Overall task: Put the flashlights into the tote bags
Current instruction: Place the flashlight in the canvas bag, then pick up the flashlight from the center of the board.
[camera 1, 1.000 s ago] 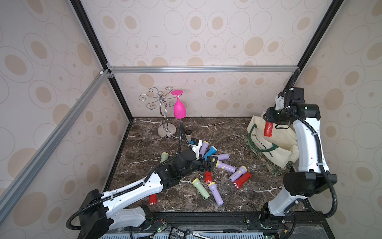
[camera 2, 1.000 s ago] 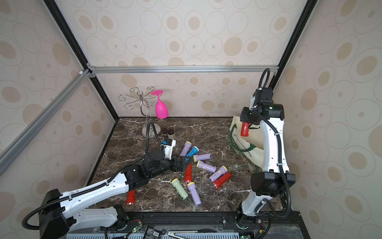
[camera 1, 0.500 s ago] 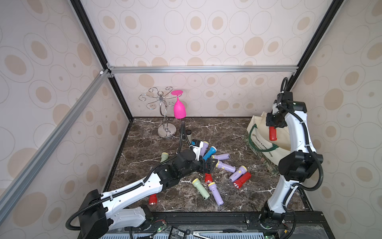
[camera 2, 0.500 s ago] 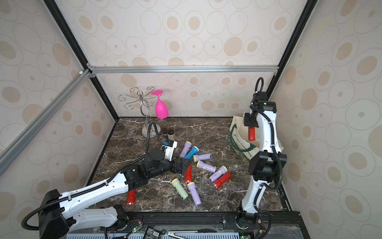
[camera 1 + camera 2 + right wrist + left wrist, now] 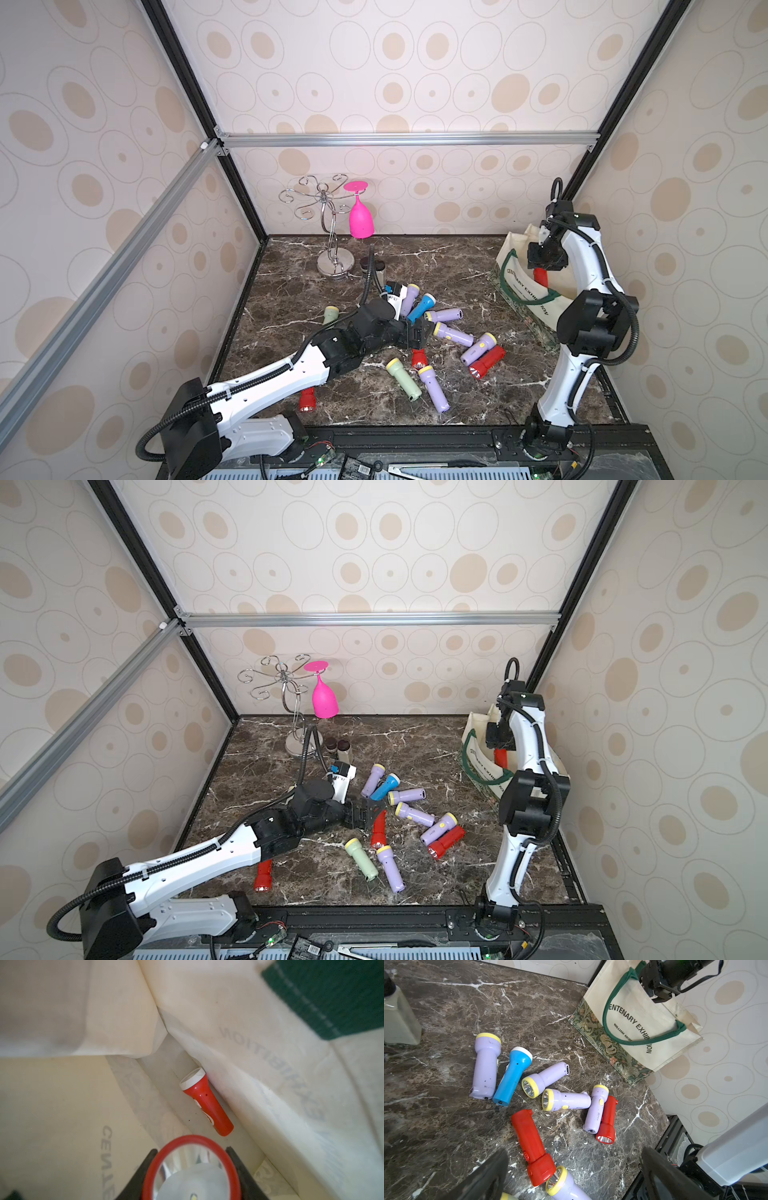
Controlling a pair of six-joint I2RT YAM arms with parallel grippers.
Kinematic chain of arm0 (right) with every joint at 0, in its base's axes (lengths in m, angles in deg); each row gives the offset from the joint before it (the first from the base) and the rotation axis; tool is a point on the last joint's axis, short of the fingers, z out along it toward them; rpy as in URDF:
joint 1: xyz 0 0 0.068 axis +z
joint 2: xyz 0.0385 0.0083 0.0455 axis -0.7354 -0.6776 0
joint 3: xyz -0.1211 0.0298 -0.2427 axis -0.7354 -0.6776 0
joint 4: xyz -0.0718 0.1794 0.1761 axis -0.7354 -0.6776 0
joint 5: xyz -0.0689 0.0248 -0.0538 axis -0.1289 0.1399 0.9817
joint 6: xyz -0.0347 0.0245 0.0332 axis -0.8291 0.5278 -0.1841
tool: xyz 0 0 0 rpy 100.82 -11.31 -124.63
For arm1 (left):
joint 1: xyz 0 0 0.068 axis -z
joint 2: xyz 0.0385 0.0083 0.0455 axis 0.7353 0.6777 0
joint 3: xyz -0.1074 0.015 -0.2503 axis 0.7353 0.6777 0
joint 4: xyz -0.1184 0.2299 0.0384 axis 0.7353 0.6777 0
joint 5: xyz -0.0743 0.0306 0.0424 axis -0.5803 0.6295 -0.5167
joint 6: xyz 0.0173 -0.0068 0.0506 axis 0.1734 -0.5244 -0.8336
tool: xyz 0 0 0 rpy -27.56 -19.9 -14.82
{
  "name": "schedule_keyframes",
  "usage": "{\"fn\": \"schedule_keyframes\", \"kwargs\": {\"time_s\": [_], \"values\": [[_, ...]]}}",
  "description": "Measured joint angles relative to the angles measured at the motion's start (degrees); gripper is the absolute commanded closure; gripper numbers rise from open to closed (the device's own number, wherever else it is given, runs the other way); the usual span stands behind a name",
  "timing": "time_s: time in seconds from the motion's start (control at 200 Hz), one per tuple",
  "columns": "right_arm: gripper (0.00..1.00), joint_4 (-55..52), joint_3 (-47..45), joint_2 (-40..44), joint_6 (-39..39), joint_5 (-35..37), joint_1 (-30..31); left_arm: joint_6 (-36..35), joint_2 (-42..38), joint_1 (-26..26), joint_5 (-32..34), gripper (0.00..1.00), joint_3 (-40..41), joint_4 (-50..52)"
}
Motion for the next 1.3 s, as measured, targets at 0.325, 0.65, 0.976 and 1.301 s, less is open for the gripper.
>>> {"fn": "schedule_keyframes", "kwargs": {"time_s": [0.325,0.65,0.976,1.301], "values": [[0.60,1.1,-1.0,-1.1,0.2,-1.4,-0.9,1.8,0.0,-1.0,1.4,0.00,0.0,2.3],[0.27,1.9,-1.0,1.0,0.0,-1.4,-0.9,5.5,0.6,-3.5,4.1,0.00,-0.2,8.1],[0.13,1.7,-0.9,10.5,0.4,-1.3,2.4,5.2,4.7,-8.2,1.4,0.02,-2.1,13.1],[0.01,0.2,0.2,17.5,1.0,0.6,11.9,-2.0,6.1,-20.2,-0.8,0.02,-3.1,18.7]]}}
